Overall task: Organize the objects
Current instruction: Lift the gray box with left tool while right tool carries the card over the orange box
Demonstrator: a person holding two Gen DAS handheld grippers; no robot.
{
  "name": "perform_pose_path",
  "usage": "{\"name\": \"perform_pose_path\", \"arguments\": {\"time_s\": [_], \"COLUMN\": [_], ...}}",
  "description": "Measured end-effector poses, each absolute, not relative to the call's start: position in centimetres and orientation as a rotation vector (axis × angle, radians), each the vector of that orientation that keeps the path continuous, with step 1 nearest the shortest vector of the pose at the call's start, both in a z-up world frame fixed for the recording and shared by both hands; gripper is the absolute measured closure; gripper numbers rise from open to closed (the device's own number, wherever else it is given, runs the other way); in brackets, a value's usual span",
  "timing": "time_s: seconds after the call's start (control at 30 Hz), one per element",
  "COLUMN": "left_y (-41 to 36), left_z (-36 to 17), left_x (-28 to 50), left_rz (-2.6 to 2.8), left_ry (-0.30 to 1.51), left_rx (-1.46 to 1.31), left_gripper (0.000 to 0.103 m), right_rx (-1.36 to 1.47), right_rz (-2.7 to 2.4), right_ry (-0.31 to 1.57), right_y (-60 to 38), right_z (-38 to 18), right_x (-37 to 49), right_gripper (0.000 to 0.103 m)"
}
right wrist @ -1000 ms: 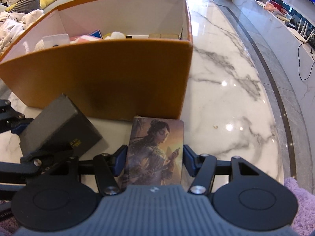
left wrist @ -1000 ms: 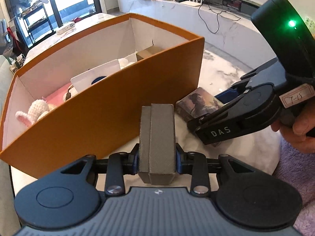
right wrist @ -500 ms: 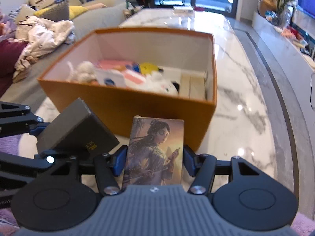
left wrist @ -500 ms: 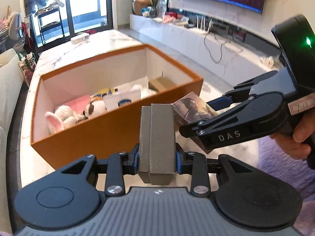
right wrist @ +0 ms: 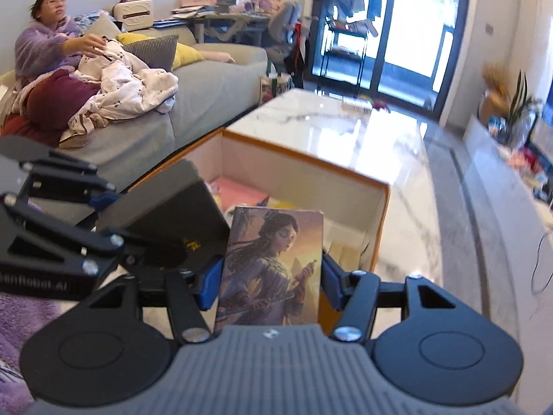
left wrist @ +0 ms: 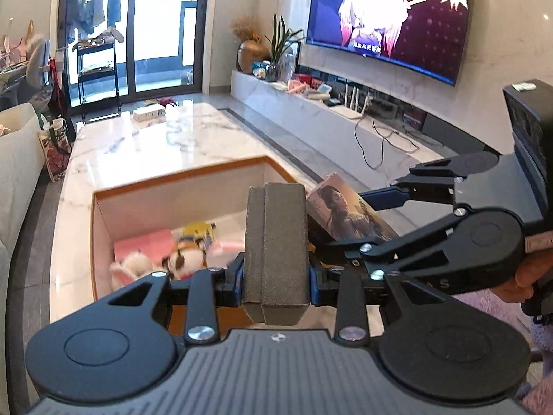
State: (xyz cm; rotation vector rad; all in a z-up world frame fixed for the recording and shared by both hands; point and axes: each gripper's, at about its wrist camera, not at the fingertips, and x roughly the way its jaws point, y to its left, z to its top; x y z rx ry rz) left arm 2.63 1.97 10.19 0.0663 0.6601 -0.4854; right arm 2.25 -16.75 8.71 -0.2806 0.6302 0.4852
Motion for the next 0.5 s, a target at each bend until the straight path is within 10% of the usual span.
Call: {"name": "perform_pose_path", "arguments": {"time_s": [0.5], "left_y": [4.0], "left_z": [10.4], "left_x": [11.0], "left_rz": [-0.377], "left_ry": [0.659], "left_rx": [0.053], "left_gripper": [0.065], "right_rx": [-0.508], "right_rz": [0.53], "right_ry": [0.64], "right_y": [-14.7], "right_z": [9.6], "right_x": [11.8], "right_gripper": [0.042]}}
